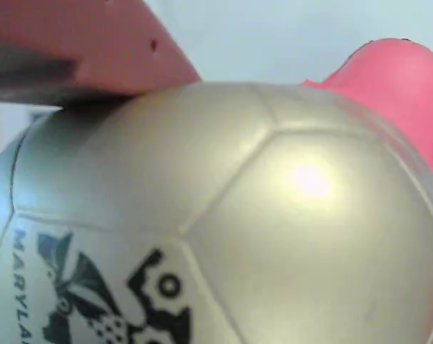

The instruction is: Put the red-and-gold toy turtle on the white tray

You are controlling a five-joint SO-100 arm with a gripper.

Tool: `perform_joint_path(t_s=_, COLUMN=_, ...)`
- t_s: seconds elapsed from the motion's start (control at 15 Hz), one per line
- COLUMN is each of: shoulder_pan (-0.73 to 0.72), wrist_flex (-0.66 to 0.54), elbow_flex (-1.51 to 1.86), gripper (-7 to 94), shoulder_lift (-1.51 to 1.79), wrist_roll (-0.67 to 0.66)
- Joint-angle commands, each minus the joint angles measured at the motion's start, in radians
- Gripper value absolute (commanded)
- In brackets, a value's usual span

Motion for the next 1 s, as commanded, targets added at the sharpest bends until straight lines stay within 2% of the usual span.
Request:
perform_joint_path(t_s=0.0, shoulder_pan=-0.015, wrist_flex=-0.031, elbow_flex=-0.074, gripper=0, shoulder_lift=0.015, wrist_roll=0.015)
perform_joint_path(t_s=0.27, shoulder_pan=-0.018, wrist_flex=-0.089, elbow_flex=-0.153, gripper=0, shoulder_lift=-0.037, wrist_roll=0.032)
perform_joint_path(t_s=0.53, shoulder_pan=-0.028, wrist_flex=-0.084, elbow_flex=-0.181, gripper=0, shoulder_lift=-0.066, wrist_roll=0.044)
perform_joint_path(t_s=0.6, shoulder_pan=-0.028, wrist_flex=-0.086, elbow_flex=-0.181, gripper=3, shoulder_lift=-0.071, wrist_roll=0.044)
perform_joint_path(t_s=0.73, shoulder_pan=-0.028, wrist_flex=-0.074, elbow_flex=-0.179, gripper=24, shoulder_lift=-0.075, wrist_roll=0.046)
perform_joint_path(t_s=0.87, shoulder_pan=-0.026, wrist_flex=-0.057, elbow_flex=-0.179, gripper=54, shoulder_lift=-0.078, wrist_roll=0.049)
perform_joint_path(t_s=0.93, shoulder_pan=-0.025, wrist_flex=-0.055, elbow_flex=-0.178, gripper=57, shoulder_lift=-0.078, wrist_roll=0.051)
